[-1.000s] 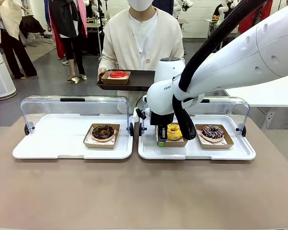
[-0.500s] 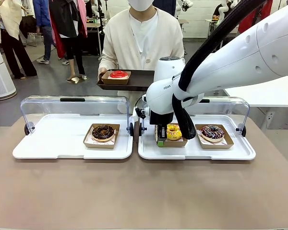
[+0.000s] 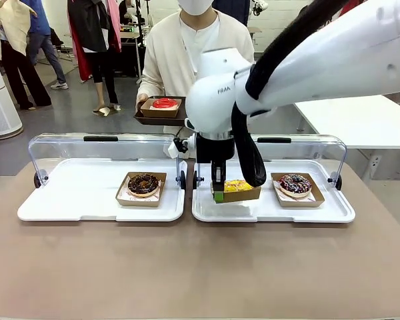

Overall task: Provide the desired donut to the person.
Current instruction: Pick up and lift the Paper togo box containing the Donut pointed at by the person.

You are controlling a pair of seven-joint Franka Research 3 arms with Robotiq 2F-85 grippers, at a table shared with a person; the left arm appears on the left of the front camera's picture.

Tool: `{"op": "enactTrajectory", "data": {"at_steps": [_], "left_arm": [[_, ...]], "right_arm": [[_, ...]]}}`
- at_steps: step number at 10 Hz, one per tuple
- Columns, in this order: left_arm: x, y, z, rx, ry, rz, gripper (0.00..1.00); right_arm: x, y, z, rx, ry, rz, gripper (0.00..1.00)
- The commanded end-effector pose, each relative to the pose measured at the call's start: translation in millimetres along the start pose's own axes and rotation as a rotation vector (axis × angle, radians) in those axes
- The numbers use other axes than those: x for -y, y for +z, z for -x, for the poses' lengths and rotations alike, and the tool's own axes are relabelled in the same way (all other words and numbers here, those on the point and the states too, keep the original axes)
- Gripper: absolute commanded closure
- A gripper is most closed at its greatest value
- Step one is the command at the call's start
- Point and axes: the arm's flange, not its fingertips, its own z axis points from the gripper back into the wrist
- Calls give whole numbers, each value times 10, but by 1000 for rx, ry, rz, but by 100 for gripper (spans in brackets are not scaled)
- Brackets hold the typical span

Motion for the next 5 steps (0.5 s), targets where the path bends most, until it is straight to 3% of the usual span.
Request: {"op": "enactTrajectory", "data": {"at_steps": [1,5], "left_arm": [[4,6,-3,-3,-6,-15,0],[4,6,-3,-3,-6,-15,0]], "right_arm": [[-315,217,-8,-8,-33,18,100],[-1041,1005,-53,-28,-67,174,100]]}}
